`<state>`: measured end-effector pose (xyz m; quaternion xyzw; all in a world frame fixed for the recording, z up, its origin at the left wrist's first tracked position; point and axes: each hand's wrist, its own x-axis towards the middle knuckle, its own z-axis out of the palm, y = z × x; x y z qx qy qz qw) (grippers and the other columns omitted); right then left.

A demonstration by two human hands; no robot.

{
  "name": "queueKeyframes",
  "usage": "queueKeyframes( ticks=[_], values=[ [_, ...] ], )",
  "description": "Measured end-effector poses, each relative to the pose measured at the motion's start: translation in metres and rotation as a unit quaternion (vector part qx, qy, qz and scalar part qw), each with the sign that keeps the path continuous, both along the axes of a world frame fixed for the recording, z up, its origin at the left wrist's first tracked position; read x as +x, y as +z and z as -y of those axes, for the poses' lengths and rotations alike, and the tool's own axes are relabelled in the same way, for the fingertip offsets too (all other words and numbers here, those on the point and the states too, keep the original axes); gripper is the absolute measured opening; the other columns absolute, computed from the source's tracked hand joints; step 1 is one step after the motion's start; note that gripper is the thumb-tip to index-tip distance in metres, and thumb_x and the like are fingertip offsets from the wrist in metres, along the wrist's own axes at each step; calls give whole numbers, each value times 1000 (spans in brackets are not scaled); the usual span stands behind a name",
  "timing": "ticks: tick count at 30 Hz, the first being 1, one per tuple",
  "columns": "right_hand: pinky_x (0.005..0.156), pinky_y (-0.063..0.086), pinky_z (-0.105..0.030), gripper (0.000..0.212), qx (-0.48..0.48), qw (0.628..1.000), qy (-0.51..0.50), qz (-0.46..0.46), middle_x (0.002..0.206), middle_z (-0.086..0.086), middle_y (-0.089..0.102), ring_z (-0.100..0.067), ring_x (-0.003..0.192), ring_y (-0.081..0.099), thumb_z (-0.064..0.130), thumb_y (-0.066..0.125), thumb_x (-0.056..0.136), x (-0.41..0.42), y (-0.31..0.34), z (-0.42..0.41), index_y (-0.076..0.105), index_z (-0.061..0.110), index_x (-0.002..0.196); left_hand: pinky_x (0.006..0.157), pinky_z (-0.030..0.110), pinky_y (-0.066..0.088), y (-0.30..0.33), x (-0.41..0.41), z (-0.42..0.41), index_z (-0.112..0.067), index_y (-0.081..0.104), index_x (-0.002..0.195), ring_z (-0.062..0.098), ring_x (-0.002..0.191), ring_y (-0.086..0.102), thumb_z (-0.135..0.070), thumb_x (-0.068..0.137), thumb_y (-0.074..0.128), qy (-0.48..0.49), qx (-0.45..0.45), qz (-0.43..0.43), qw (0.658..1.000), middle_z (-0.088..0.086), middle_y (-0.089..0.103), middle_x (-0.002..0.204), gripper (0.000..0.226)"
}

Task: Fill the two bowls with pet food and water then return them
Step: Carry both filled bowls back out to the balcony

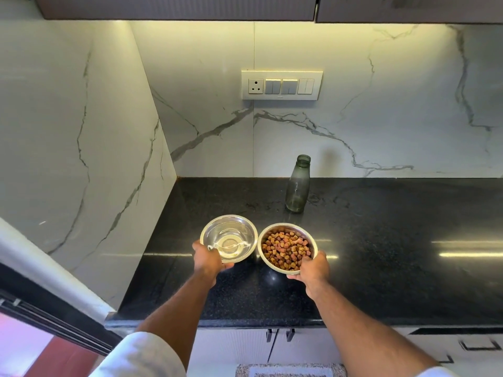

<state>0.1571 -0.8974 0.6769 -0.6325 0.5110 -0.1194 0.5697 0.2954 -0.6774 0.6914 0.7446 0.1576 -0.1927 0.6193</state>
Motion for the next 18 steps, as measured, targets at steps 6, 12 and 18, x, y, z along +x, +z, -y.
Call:
queueKeyframes(
  ticks=[6,12,18],
  values=[
    [55,65,-50,30,-22,1000,13,8,128,-17,57,-42,105,69,4,53,104,-7,-2,2,48,13,132,53,33,62,-1,-18,-9,-22,36,136,34,86,75,2,102,54,40,-32,-10,999,15,55,129,45],
    [48,63,-40,19,-33,998,61,11,121,-15,57,-40,87,73,4,50,105,-13,-2,6,47,16,120,54,36,63,3,-53,-25,-23,39,134,35,90,74,-3,98,64,96,-51,-8,994,13,59,123,48],
    [51,64,-46,20,-40,989,143,6,121,-15,58,-40,84,74,7,51,105,-21,-2,2,47,16,123,54,38,62,6,-105,-51,-22,41,126,34,88,74,-14,90,77,176,-78,-1,981,10,59,113,51]
  ],
)
